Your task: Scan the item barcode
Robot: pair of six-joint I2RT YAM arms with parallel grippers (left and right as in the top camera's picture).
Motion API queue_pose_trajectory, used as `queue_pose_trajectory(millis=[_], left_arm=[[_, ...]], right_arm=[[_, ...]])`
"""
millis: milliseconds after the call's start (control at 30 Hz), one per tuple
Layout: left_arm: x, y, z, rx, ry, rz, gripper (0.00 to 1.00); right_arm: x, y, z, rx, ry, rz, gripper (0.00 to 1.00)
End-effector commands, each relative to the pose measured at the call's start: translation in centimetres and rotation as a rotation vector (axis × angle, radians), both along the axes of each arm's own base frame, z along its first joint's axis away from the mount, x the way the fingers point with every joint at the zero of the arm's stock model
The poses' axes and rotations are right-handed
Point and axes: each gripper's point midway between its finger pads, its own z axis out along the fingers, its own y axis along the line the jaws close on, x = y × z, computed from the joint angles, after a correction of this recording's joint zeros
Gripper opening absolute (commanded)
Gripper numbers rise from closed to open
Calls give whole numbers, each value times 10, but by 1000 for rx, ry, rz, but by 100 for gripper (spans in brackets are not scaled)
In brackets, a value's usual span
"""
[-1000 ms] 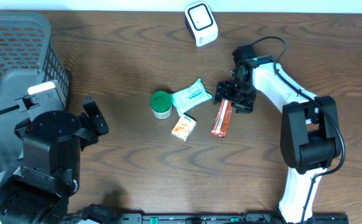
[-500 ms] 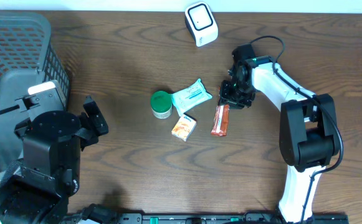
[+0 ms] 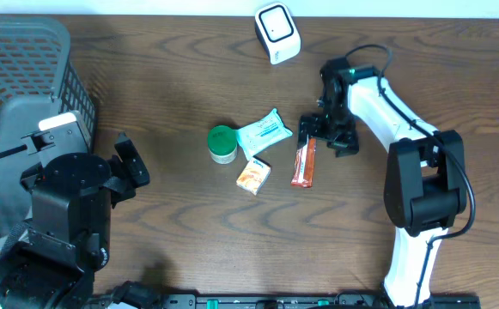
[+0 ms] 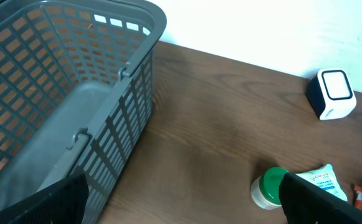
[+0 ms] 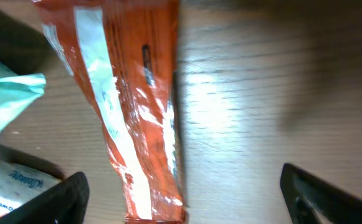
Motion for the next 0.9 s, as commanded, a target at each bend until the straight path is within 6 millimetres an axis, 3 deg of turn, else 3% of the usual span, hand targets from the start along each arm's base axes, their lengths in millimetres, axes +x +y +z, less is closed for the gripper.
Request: queue_pose_trajectory(millis=[0,67,200,467,867], left_arm=[[0,5,0,13,-2,24,98],[0,5,0,13,-2,24,98],[0,5,0,13,-2,24,98],[0,5,0,13,-2,24,98],[0,5,0,13,-2,24,98]], right_arm=[[13,-14,28,-214,-100,-21,89],[9,-13,31,-290,-113,2,90],[4,12,30,-294,-139,62,93],[15,22,27,-407,-248,4,75],[18,41,-12,-450,-251,49,70]])
